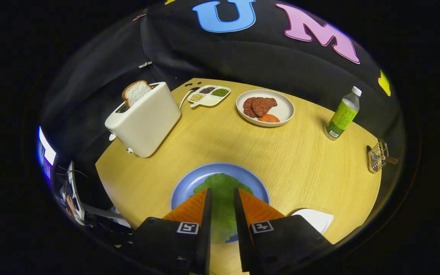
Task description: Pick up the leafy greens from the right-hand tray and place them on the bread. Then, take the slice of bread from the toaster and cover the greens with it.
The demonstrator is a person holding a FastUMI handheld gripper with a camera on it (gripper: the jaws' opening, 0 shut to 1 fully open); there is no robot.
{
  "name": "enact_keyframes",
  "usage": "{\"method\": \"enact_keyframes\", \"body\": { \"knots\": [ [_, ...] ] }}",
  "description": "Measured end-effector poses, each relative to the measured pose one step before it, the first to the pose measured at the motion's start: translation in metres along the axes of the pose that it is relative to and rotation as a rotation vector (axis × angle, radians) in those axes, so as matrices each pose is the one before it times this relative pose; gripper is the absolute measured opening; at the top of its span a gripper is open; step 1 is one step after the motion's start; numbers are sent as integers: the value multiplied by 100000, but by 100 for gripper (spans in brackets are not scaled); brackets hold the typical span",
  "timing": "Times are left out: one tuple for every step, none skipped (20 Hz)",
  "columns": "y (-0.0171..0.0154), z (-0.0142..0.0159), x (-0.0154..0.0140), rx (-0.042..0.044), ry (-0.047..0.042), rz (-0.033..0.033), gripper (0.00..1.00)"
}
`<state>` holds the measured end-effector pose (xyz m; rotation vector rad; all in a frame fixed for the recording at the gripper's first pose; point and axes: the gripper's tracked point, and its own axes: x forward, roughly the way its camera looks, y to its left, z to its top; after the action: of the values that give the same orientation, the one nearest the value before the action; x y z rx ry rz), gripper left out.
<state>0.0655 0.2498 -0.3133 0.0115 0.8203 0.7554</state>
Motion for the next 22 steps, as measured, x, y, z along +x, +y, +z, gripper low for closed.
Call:
{"method": "enact_keyframes", "body": {
  "knots": [
    [127,285,-346,79,-1091,13,36],
    [288,464,-482,-157,-1622,121,37],
    [272,763,-699,-919,-2333,-91,38],
    [480,914,-623,-1419,-3045,122,39],
    [651,1039,-622,-1459,-3008,503,45],
    [623,1094,-643,-1503,-2891,450,51],
    [732,1054,-403,-1520,-2563,740,57],
    [1034,1204,-559,-1564,-2483,1147,61],
    [1002,1223,-309,-1739,-2678,1172,67],
    [1006,1284,-147,-1624,-2291,1594,73],
    [1132,1481,-68,-1739,-2604,1730,76],
    [1075,1096,148,-1075,-1981,1688,77],
    [1038,1131,443,-960,-1530,1710,80],
    [934,1048,626,-537,-1367,1296,81],
    [1024,1177,599,11,-1596,1113,84],
    [1166,1178,991,516,-1804,1548,85],
    [1124,864,914,583,-979,1489,86],
    [898,690,816,333,-328,973,86],
    [780,633,943,183,-405,305,86],
    [694,617,1062,206,-212,145,86],
    [658,495,904,505,-211,-86,86],
    [838,583,1012,374,-777,157,86]
  ]
}}
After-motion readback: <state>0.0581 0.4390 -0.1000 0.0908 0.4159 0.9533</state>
